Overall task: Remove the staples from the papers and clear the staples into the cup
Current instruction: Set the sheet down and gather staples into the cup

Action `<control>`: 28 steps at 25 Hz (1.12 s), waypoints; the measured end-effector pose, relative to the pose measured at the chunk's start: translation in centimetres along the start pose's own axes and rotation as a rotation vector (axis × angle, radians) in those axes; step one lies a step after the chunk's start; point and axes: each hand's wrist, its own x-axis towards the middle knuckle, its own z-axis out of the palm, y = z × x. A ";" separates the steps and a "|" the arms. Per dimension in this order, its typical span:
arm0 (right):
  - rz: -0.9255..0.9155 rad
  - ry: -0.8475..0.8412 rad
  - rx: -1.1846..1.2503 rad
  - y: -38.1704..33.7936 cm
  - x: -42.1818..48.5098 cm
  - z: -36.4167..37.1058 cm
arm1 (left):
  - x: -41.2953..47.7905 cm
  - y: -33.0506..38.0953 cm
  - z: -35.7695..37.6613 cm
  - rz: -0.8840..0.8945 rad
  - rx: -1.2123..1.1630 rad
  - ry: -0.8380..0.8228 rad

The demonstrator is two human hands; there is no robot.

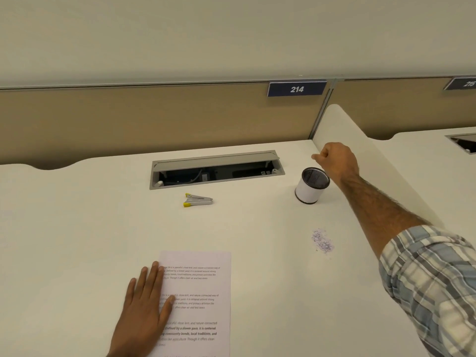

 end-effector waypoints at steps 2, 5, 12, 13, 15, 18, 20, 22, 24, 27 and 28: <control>-0.039 0.029 0.127 -2.0 -2.5 1.2 | -0.1 0.2 -0.1 -0.013 0.013 -0.007; -0.168 -0.105 0.286 -5.8 -10.2 5.7 | -0.1 0.1 0.0 -0.027 0.042 -0.019; -0.418 -0.485 0.019 -10.9 -28.9 16.0 | 0.0 0.1 0.0 -0.026 0.045 -0.051; -0.418 -0.484 -0.019 -11.2 -29.9 16.5 | -0.1 0.1 -0.1 -0.030 0.044 -0.057; -0.373 -0.471 -0.041 -11.7 -30.8 17.0 | -0.1 0.2 -0.2 -0.028 0.040 -0.061; -0.371 -0.403 -0.140 -12.6 -30.8 17.5 | -0.1 0.3 -0.3 -0.025 0.024 -0.066; -0.358 -0.378 -0.146 -13.0 -30.8 17.5 | -0.2 0.4 -0.2 -0.026 0.014 -0.059; -0.340 -0.412 -0.078 -13.4 -30.8 17.0 | -0.1 0.5 -0.3 -0.033 0.003 -0.070; -0.187 -0.505 0.221 -13.8 -30.9 16.1 | -0.1 0.6 -0.5 -0.026 -0.014 -0.077; 0.272 -0.497 0.781 -13.8 -32.5 14.0 | -0.2 0.5 -0.6 -0.022 -0.025 -0.064; 0.408 -0.486 0.881 -13.3 -33.5 13.3 | -0.3 0.4 -0.4 -0.017 -0.024 -0.049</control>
